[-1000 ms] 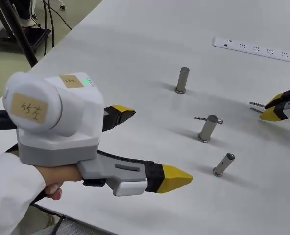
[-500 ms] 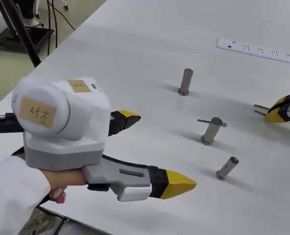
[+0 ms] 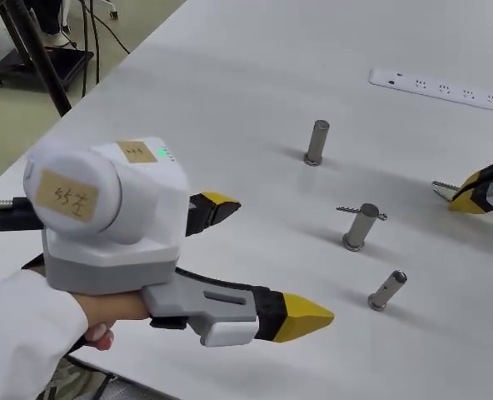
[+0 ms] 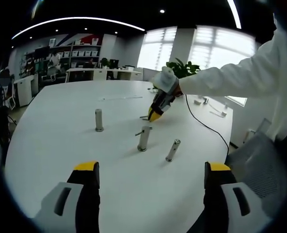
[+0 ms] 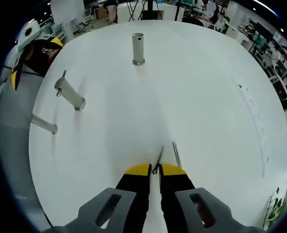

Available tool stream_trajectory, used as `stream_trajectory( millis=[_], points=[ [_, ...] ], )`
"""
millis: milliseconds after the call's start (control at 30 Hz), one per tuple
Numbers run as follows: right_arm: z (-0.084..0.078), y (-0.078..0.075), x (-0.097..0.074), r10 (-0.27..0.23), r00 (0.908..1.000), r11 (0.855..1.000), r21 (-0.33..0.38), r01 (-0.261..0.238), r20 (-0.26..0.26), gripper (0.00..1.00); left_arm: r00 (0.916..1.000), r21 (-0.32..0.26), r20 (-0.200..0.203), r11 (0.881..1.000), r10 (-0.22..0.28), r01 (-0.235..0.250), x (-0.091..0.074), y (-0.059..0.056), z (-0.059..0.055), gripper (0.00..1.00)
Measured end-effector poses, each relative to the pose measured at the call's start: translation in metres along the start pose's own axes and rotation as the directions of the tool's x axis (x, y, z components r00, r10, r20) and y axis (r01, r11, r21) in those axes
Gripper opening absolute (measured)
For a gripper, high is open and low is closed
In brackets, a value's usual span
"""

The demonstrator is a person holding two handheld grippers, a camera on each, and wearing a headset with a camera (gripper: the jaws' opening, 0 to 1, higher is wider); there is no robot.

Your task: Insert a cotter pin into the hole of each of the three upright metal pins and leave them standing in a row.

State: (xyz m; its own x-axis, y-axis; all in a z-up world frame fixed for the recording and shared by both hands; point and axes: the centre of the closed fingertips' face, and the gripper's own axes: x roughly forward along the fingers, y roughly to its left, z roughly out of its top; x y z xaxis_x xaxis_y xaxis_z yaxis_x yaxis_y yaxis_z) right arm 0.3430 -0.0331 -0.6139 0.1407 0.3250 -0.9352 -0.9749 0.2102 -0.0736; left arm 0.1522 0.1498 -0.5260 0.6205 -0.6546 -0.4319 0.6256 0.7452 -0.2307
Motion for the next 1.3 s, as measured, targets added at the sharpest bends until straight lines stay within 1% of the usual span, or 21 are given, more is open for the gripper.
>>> stream_trajectory(
  millis=[67,100,133,233,367,400,433,500,567,667,700,800,833,900,933,1000,1100,1133,1233,1300],
  points=[
    [0.001,0.001,0.000,0.002,0.9998,1.000,0.002,-0.002,-0.022,0.01,1.0000,0.001,0.003,1.000,0.001,-0.001,0.000,0.000,0.000,0.84],
    [0.001,0.002,0.000,0.002,0.9994,1.000,0.008,-0.002,-0.035,0.01,1.0000,0.006,0.004,1.000,0.001,-0.001,-0.001,0.001,0.001,0.83],
    [0.001,0.002,0.001,0.004,0.9985,1.000,0.005,-0.004,-0.054,0.01,0.9999,0.021,0.014,1.000,0.010,-0.010,-0.001,0.002,0.002,0.80],
    [0.002,0.002,0.001,0.001,0.9958,1.000,0.006,0.000,-0.091,0.00,0.9996,0.007,0.025,1.000,0.012,-0.012,-0.003,0.003,0.005,0.79],
    [0.002,0.001,0.002,-0.004,0.9916,1.000,-0.029,0.000,-0.129,0.00,0.9993,0.025,0.030,0.999,0.021,-0.021,-0.005,0.004,0.009,0.79],
    [0.002,-0.001,0.002,-0.013,0.9904,0.999,-0.043,0.007,-0.138,0.00,0.9993,0.032,0.031,0.999,0.022,-0.023,-0.005,0.004,0.010,0.79],
    [0.002,0.000,0.002,-0.006,0.9890,0.997,-0.079,-0.005,-0.148,0.00,0.9993,0.031,0.030,0.999,0.021,-0.022,-0.005,0.004,0.010,0.79],
    [0.002,0.001,0.003,-0.006,0.9873,0.997,-0.077,-0.006,-0.159,0.00,0.9994,0.031,0.030,0.999,0.019,-0.020,-0.005,0.004,0.011,0.79],
    [0.002,-0.001,0.003,0.004,0.9849,0.996,-0.083,-0.019,-0.173,0.00,0.9994,0.032,0.028,0.999,0.019,-0.020,-0.005,0.003,0.011,0.79],
    [0.002,-0.002,0.004,0.009,0.9827,0.997,-0.080,-0.024,-0.185,0.00,0.9996,0.033,0.024,0.999,0.015,-0.016,-0.004,0.002,0.010,0.78],
    [0.002,-0.002,0.004,0.012,0.9820,0.995,-0.090,-0.029,-0.189,0.00,0.9996,0.034,0.024,0.999,0.014,-0.015,-0.004,0.002,0.010,0.78],
    [0.002,-0.002,0.004,0.019,0.9805,0.995,-0.093,-0.038,-0.196,0.00,0.9995,0.024,0.031,1.000,0.010,-0.011,-0.003,0.000,0.011,0.78],
    [0.002,-0.001,0.004,0.025,0.9796,0.995,-0.088,-0.043,-0.200,0.00,0.9993,0.012,0.037,1.000,0.004,-0.004,-0.003,-0.001,0.012,0.78],
    [0.001,0.000,0.003,0.031,0.9787,0.997,-0.062,-0.044,-0.203,0.00,0.9989,0.012,0.046,1.000,0.001,-0.001,-0.002,-0.002,0.015,0.77],
    [0.002,0.000,0.002,0.032,0.9789,0.997,-0.064,-0.046,-0.202,0.00,0.9989,0.013,0.048,1.000,0.000,0.000,-0.002,-0.003,0.016,0.77],
    [0.001,0.001,0.002,0.030,0.9799,0.997,-0.067,-0.044,-0.197,0.00,0.9985,0.011,0.054,1.000,-0.005,0.004,0.000,-0.004,0.018,0.77],
    [0.001,0.002,0.001,0.004,0.9811,0.997,-0.074,-0.018,-0.194,0.00,0.9983,0.017,0.057,1.000,-0.010,0.009,0.001,-0.007,0.021,0.77],
    [0.001,0.002,0.001,0.003,0.9802,0.996,-0.082,-0.020,-0.198,0.00,0.9982,0.019,0.059,1.000,-0.011,0.010,0.002,-0.008,0.022,0.77],
    [-0.003,0.003,-0.001,0.009,0.9758,0.997,-0.074,-0.026,-0.218,0.00,0.9980,0.027,0.062,1.000,-0.016,0.015,0.002,-0.011,0.025,0.77],
    [-0.005,0.001,-0.006,-0.002,0.9762,0.997,-0.080,-0.015,-0.217,0.00,0.9976,0.033,0.066,0.999,-0.018,0.016,0.002,-0.012,0.027,0.77]
  ],
)
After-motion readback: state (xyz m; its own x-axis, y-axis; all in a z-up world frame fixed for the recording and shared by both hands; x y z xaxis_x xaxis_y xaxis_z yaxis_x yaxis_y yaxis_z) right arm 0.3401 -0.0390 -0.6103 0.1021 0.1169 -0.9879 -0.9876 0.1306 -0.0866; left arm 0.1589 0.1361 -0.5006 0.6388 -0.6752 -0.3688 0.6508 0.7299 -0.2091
